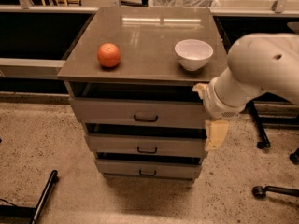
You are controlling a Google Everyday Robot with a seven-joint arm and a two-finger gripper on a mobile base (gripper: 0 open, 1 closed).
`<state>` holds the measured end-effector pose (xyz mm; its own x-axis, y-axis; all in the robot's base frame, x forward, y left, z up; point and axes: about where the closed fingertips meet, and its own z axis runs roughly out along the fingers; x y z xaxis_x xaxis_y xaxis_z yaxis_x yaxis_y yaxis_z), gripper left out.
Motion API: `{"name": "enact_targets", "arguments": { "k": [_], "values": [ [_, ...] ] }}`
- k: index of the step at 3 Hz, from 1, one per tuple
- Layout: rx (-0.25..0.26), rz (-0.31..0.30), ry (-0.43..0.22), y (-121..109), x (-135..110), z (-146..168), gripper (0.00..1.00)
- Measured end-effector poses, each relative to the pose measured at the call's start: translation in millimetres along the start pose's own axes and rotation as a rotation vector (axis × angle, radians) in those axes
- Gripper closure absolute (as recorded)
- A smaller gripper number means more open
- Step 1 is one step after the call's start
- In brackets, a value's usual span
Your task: Open top drawer
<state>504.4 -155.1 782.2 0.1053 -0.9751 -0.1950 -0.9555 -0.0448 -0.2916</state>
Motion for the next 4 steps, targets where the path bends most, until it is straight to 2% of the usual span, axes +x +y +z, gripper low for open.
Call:
{"name": "enact_targets", "arguments": {
  "k": [1, 2, 3, 4],
  "values": [
    [0.034, -0.021, -0.032, -13.9, 9.4, 42.8, 0.00],
    [0.110, -0.030, -0.064, -39.7, 21.3, 93.0, 0.00],
    [0.135, 0.010, -0.076, -61.4, 41.7, 130.7, 0.00],
    [0.136, 0.074, -0.106, -82.4, 60.2, 149.7, 0.00]
  ]
}}
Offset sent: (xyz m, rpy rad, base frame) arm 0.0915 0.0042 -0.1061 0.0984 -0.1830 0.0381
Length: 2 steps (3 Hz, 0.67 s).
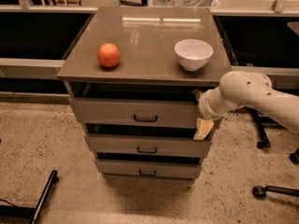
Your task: Open top drawer
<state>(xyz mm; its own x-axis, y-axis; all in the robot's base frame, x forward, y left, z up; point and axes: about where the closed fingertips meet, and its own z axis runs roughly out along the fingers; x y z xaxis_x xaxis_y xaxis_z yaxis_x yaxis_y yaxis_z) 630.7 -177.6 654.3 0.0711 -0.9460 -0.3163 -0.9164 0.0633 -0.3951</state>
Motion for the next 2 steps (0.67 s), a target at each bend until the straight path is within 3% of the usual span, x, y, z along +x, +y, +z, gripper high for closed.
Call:
{"name": "enact_targets", "arguments": {
  "k": [2],
  "values": [
    [-0.015, 0.015, 0.006, 2.0, 1.6, 5.6, 0.00]
  ]
}}
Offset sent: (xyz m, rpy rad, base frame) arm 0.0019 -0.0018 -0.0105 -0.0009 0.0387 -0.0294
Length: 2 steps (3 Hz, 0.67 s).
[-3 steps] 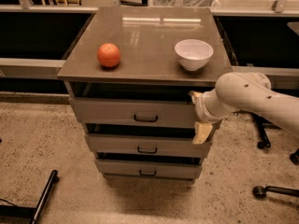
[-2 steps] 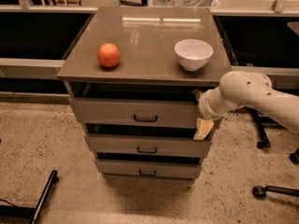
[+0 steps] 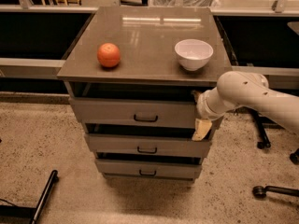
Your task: Open top drawer
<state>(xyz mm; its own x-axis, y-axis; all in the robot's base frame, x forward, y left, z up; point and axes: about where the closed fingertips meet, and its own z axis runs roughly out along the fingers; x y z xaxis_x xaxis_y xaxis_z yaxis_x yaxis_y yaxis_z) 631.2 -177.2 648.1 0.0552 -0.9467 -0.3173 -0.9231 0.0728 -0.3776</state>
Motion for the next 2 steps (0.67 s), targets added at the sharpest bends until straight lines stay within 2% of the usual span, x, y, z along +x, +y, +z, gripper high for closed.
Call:
{"name": "enact_targets", "arguments": {
  "k": [1, 2],
  "values": [
    [0.002, 0.044, 0.027, 3.3, 9.3, 1.4, 0.18],
    [0.024, 0.062, 0.034, 5.3, 10.1, -10.4, 0.17]
  ]
}}
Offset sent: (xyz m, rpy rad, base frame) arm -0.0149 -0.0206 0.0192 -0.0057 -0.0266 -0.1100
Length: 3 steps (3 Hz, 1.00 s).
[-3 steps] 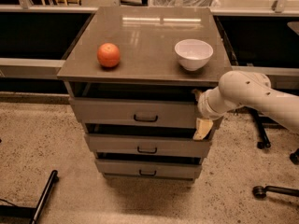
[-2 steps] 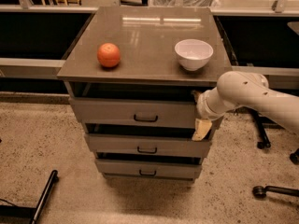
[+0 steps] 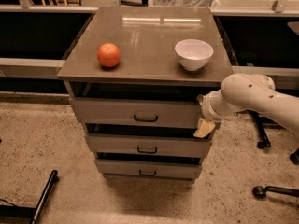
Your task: Open top drawer
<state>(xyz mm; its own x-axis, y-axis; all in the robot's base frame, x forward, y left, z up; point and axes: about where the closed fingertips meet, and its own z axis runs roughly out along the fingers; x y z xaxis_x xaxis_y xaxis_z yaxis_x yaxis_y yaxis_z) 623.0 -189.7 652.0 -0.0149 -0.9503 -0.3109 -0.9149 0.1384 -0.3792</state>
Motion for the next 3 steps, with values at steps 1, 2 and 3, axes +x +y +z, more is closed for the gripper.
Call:
{"name": "enact_targets", "arguments": {
  "k": [1, 2, 3],
  "values": [
    [0.005, -0.015, -0.007, 3.7, -5.9, -17.3, 0.19],
    [-0.052, -0.026, 0.005, 18.6, -5.6, -15.0, 0.37],
    [-0.103, -0.034, 0.005, 31.3, -5.8, -6.5, 0.41]
  ]
}}
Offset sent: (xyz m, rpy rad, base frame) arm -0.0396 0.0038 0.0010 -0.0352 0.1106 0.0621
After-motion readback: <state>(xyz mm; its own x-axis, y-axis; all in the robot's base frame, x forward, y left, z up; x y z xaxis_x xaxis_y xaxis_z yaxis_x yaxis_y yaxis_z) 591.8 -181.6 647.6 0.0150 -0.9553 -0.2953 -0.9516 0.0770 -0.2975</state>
